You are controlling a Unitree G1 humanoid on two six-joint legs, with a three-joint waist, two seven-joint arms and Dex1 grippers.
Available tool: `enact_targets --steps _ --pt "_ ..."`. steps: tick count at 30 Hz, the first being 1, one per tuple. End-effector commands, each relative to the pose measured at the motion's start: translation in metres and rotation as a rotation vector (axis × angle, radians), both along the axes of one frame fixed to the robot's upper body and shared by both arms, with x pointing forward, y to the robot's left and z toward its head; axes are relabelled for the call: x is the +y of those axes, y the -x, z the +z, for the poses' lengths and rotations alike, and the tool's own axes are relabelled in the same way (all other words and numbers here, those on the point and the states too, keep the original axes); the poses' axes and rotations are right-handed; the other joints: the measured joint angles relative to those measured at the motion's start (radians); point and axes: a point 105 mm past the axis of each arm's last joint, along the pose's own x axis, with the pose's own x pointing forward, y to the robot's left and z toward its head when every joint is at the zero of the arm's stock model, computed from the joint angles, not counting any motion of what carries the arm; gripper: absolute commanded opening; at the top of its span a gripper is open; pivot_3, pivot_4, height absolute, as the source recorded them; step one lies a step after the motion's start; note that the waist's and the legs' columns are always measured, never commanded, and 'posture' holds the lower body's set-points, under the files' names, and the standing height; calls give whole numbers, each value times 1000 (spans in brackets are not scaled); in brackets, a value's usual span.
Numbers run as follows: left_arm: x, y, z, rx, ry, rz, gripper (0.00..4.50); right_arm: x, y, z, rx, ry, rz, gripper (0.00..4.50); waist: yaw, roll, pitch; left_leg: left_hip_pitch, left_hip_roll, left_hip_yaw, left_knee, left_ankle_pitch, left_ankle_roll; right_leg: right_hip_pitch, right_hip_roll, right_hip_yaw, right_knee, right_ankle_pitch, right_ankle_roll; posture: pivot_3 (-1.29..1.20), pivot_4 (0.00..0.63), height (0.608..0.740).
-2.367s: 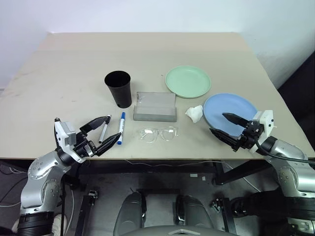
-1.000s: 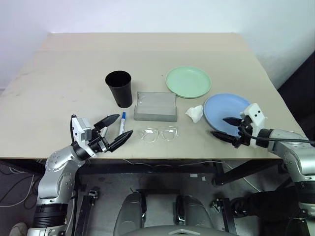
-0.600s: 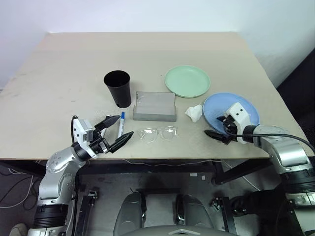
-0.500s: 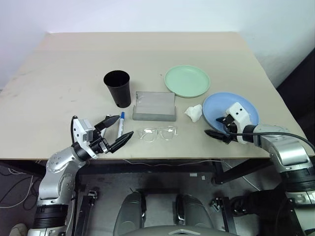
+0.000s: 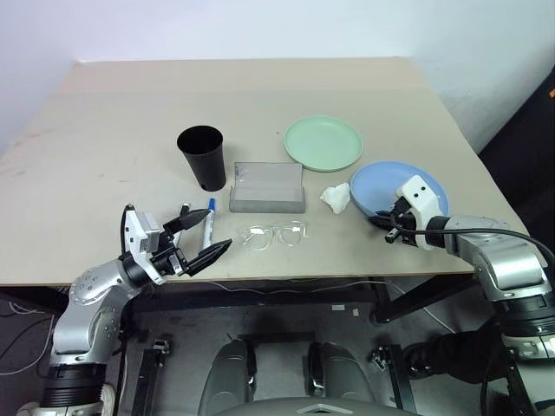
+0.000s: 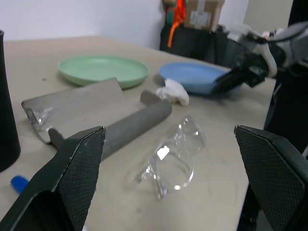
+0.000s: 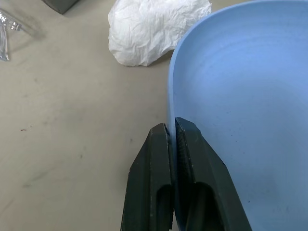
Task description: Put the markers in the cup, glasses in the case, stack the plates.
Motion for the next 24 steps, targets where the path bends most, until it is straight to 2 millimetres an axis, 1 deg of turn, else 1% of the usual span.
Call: enact_targets --steps 1,3,7,10,15,18,20,22,24 --pt "4 3 13 -56 -22 -7 4500 -7 -2 8 -7 -14 -27 5 1 0 0 0 0 0 0 0 0 0 0 0 0 0 0 0 150 735" --pt "6 3 13 -56 -42 -5 4500 -8 -5 16 -18 -41 -37 5 -1 0 0 0 0 1 0 0 0 0 0 0 0 0 0 0 150 735" --pt "8 3 11 -36 -43 3 4500 -3 -6 35 -56 -83 24 5 -1 0 0 -1 0 2 0 0 0 -2 -1 1 0 0 0 0 150 735" --pt "9 4 14 -43 -43 8 4500 0 -14 52 -105 -112 35 5 -4 0 0 -2 0 3 -1 0 0 -4 -1 1 0 0 -1 0 150 735" --pt "11 5 17 -51 -44 20 4500 4 -37 87 -201 -154 26 5 -15 1 1 -4 1 4 -1 0 0 -5 -1 2 3 2 -3 0 150 735" --pt "12 6 19 -52 -44 24 4500 11 -56 108 -288 -153 31 5 -24 1 1 -6 1 4 -1 0 0 -7 -1 2 5 2 -3 0 150 735" --pt "11 6 20 -55 -42 26 4500 16 -65 116 -316 -160 40 5 -25 2 1 -8 1 4 -1 2 3 -9 0 2 6 2 -3 0 150 735" --pt "11 6 20 -56 -42 28 4500 16 -68 117 -322 -162 45 5 -23 2 2 -8 1 4 -1 2 3 -9 1 2 7 2 -2 0 150 735" --pt "11 5 23 -68 -38 39 4500 37 -81 130 -376 -177 88 5 -24 3 2 -9 1 4 -1 2 3 -10 1 2 7 1 -2 0 150 735"
